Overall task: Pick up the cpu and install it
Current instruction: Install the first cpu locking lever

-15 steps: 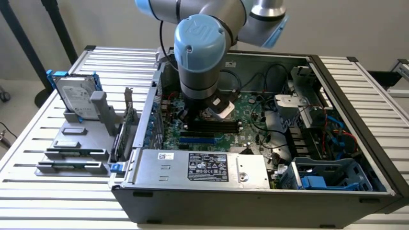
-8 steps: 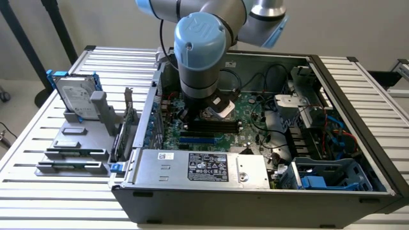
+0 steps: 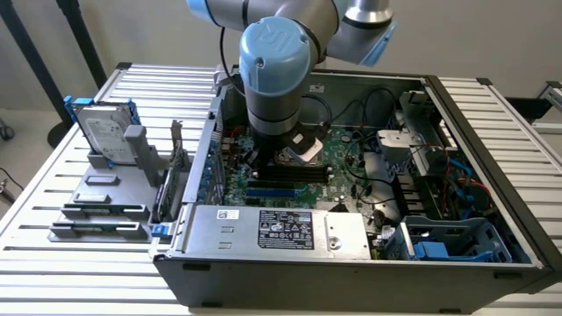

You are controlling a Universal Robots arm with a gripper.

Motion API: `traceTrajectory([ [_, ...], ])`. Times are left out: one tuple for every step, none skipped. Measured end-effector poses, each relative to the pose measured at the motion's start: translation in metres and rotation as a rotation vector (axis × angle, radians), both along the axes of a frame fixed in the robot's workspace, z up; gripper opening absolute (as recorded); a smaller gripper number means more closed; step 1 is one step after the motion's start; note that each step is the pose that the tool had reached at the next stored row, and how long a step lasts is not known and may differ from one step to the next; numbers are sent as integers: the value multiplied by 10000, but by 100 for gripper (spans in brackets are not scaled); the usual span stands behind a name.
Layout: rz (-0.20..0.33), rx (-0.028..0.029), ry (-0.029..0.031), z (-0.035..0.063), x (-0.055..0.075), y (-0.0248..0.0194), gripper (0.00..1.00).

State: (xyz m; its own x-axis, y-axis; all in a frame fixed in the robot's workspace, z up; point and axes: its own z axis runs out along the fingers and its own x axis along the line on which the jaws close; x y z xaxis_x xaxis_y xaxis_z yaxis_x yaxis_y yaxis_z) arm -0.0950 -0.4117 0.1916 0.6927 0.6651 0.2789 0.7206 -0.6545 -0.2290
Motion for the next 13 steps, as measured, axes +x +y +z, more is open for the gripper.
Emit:
traceTrajectory([
  [0,-1,0,-1,0,2,11],
  [1,1,-1,-3,0,5,11],
  [1,0,-3,-5,0,9,11],
  [0,0,-4,-7,0,14,11],
  [0,0,-8,-10,0,18,11],
  [1,-1,-11,-12,0,22,11],
  [2,-2,-14,-14,0,25,11],
  [2,-6,-15,-16,1,27,11],
  [2,-12,-16,-16,0,27,11],
  [1,-26,-17,-17,0,28,11],
  [0,-57,-16,-16,0,29,11],
  [0,-101,-16,-16,0,29,11],
  [0,-158,-16,-16,0,29,11],
])
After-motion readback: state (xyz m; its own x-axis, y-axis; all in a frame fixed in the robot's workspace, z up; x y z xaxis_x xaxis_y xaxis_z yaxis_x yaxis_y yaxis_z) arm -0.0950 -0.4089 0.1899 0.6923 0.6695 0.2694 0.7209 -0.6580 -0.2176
